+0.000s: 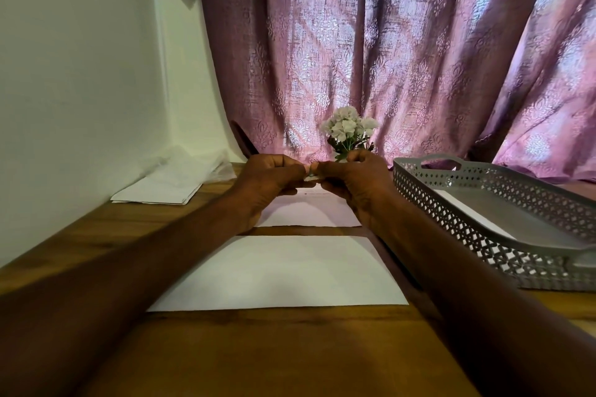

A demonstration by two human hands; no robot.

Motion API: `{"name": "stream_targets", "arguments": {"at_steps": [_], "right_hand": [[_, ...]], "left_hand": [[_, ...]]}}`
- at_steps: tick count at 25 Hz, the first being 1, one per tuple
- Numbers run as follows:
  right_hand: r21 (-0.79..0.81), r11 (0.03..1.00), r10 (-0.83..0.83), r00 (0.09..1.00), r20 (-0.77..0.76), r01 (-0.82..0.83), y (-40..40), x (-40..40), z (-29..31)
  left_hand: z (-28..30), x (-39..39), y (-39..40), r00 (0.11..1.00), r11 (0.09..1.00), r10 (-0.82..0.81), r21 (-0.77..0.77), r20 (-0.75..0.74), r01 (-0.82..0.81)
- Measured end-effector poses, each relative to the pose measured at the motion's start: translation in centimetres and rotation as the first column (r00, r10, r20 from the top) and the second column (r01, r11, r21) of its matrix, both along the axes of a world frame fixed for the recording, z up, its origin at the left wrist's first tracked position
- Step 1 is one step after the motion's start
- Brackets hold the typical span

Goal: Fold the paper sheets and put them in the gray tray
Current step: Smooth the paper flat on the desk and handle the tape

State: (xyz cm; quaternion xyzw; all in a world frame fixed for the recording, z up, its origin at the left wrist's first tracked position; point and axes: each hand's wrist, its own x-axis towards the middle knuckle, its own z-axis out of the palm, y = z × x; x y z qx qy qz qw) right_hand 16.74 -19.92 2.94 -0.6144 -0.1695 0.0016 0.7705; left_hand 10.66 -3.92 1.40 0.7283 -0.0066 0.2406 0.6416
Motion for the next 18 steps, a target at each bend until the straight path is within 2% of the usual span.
{"name": "stream_targets", "arguments": {"at_steps": [5, 18], "right_hand": [[-0.038, 0.999, -0.022, 0.999, 0.037, 0.023, -0.18, -0.02, -0.01], [-0.129, 0.991, -0.027, 0.995, 0.096, 0.039, -0.47, -0.27, 0.03]], "left_hand": [[-0.1, -0.29, -0.29, 0.998, 0.996, -0.046, -0.072, -0.03, 0.044], [-0.29, -0.08, -0.49, 0.996, 0.993, -0.063, -0.104, -0.057, 0.057]]}}
